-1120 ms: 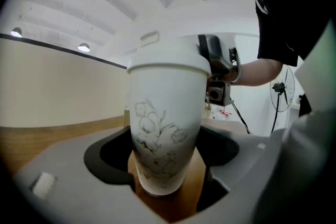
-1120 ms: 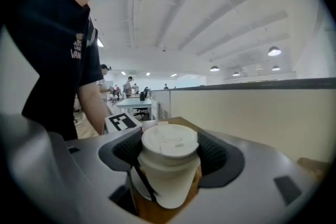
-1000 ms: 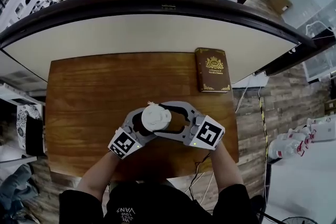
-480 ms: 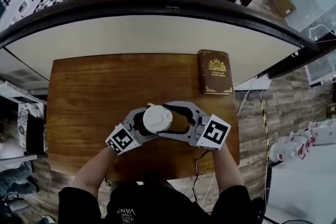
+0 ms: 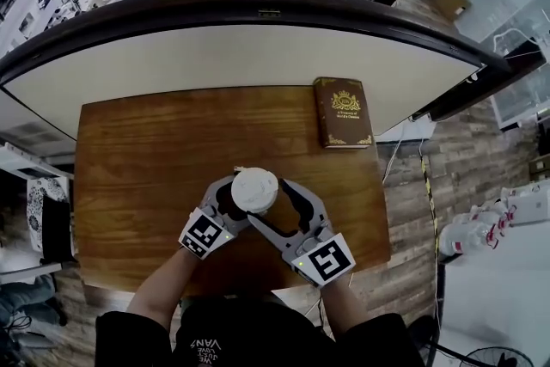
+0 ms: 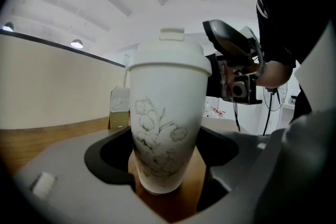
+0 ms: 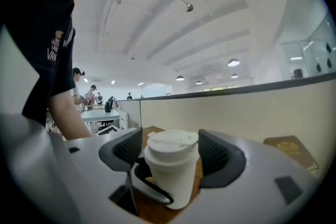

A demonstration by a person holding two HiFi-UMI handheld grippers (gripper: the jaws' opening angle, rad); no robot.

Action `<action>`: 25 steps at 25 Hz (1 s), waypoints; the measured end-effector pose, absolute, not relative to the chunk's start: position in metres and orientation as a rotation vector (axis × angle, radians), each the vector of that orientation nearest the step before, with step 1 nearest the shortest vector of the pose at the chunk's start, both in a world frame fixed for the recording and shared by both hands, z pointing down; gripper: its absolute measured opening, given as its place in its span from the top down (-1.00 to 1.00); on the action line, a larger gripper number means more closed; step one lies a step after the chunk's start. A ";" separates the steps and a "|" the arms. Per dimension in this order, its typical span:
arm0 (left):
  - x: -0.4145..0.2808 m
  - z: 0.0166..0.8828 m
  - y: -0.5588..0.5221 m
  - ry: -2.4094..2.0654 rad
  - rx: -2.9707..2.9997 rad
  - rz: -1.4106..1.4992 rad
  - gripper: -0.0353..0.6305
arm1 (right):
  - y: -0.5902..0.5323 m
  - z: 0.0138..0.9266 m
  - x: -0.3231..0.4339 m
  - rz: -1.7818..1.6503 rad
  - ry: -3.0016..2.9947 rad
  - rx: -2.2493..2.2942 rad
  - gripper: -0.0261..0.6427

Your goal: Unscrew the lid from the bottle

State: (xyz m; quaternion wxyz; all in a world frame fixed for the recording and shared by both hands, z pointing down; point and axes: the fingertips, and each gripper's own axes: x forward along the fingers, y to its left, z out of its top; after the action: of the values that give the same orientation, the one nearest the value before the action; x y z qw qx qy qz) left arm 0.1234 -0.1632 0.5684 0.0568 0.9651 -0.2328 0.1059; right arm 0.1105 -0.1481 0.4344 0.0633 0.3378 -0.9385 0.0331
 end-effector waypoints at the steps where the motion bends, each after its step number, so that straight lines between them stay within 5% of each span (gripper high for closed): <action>1: 0.123 0.568 -0.163 -0.728 2.921 0.319 -0.23 | -0.146 0.437 0.110 0.110 -2.817 1.053 0.02; 11: 0.124 0.570 -0.164 -0.769 2.902 0.317 -0.22 | -0.155 0.448 0.102 0.063 -2.763 1.067 0.00; 25: 0.125 0.570 -0.163 -0.723 2.929 0.327 -0.22 | -0.157 0.443 0.090 0.097 -2.934 0.304 -0.09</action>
State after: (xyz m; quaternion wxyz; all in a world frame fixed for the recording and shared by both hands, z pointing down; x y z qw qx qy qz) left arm 0.1249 -0.1627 0.5705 0.0534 0.9639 -0.2378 0.1075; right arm 0.0895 -0.1573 0.4426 0.0952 0.1024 -0.9896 0.0326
